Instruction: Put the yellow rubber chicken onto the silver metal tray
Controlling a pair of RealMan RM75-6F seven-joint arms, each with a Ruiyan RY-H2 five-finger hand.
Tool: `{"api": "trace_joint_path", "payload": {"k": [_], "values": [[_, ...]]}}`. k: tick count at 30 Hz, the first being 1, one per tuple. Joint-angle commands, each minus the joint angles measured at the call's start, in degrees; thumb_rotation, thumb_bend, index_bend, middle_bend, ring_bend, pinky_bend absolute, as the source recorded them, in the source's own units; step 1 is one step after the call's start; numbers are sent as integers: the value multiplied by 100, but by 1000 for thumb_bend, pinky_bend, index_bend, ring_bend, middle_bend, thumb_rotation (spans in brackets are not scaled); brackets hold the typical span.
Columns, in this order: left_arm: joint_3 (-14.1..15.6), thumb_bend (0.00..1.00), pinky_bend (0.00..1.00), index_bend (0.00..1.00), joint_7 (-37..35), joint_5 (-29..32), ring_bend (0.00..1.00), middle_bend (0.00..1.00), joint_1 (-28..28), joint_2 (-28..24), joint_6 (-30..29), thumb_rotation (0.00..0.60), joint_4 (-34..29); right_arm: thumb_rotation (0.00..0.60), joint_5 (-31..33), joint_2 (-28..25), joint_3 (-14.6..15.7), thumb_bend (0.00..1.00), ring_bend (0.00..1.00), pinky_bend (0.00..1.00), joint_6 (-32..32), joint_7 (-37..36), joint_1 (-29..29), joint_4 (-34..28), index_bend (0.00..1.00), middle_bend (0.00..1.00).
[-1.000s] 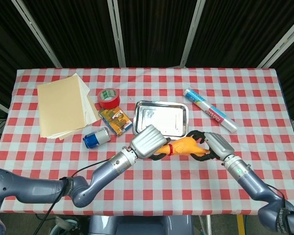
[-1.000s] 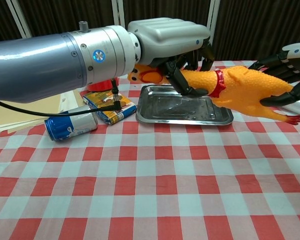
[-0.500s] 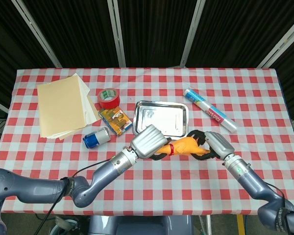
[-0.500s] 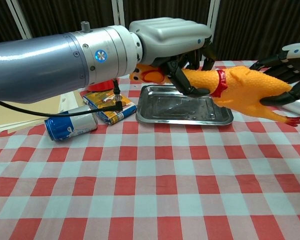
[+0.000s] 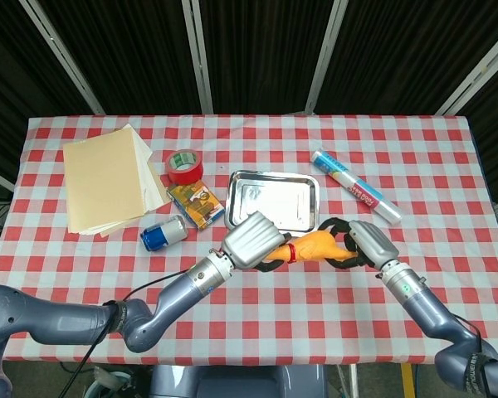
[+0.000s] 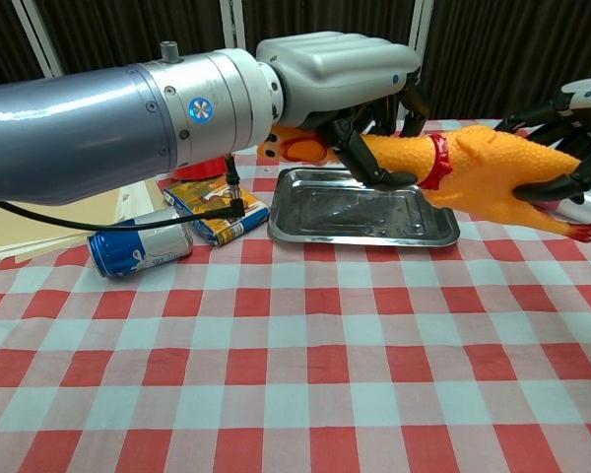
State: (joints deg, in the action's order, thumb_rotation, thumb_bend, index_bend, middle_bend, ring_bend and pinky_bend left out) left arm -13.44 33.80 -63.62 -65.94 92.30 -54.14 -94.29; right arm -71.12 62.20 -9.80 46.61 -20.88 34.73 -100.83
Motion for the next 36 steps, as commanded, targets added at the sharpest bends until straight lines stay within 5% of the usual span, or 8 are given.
{"api": "trace_joint_path", "payload": {"k": [1, 4, 8, 18, 24, 32, 36], "values": [[3, 704, 743, 702, 4, 2, 678, 772, -2, 1, -1, 600, 14, 600, -89, -67, 43, 354, 531, 492, -90, -27, 11, -15, 578, 607], [8, 704, 743, 701, 7, 9, 678, 772, -6, 7, 5, 600, 42, 600, -217, -153, 79, 273, 347, 358, -222, -152, 36, -17, 372, 443], [13, 704, 743, 701, 30, 3, 678, 772, -10, 11, -6, 600, 87, 600, -365, -230, 103, 186, 226, 262, -310, -298, 55, -2, 246, 334], [24, 704, 743, 701, 16, 7, 678, 773, -11, 30, 1, 600, 133, 600, -654, -296, 151, 151, 178, 213, -344, -622, 58, 88, 199, 289], [21, 704, 743, 701, -7, 12, 678, 773, -19, 54, 14, 600, 128, 600, -679, -261, 154, 152, 309, 278, -300, -674, 61, 135, 367, 337], [35, 704, 743, 701, -18, 27, 678, 773, -38, 89, 54, 600, 120, 600, -601, -164, 107, 247, 730, 640, -95, -669, 6, 189, 827, 709], [32, 704, 743, 701, -4, 33, 678, 773, -41, 89, 47, 600, 106, 600, -543, -134, 92, 327, 866, 725, -53, -629, -1, 201, 983, 839]]}}
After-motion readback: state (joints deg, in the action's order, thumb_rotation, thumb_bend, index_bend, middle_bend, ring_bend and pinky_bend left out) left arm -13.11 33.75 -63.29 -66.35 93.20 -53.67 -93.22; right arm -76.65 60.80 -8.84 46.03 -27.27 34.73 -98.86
